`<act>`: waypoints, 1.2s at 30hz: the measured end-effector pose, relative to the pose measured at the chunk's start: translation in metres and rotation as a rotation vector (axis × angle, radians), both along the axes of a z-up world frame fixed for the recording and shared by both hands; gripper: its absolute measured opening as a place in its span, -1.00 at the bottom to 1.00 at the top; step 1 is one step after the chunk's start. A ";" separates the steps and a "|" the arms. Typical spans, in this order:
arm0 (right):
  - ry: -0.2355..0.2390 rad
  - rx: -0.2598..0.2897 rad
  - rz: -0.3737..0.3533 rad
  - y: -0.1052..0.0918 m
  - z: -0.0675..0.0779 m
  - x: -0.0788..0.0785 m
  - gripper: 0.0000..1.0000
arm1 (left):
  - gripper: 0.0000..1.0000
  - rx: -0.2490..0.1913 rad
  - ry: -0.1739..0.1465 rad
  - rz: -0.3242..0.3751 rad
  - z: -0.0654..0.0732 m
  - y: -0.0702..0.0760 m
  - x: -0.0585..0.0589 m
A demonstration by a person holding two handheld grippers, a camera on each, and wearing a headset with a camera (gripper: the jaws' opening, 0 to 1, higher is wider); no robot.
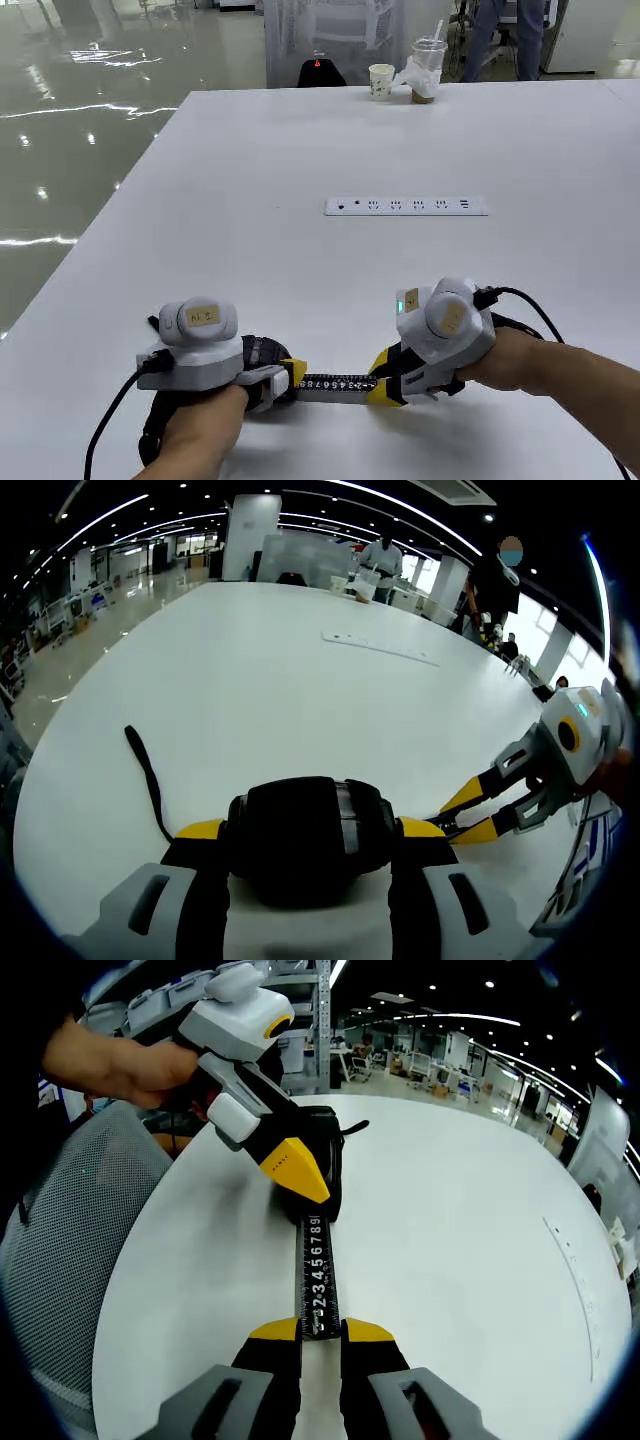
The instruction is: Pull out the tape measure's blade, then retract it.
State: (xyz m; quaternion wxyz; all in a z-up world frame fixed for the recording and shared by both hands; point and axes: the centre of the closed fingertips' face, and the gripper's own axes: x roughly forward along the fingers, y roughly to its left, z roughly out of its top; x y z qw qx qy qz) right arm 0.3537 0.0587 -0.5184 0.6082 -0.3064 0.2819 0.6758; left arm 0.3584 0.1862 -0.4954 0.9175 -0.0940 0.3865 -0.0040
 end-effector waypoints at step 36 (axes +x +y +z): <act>-0.002 0.026 0.015 0.034 -0.001 -0.003 -0.78 | 0.19 -0.011 0.003 0.006 -0.001 0.001 0.000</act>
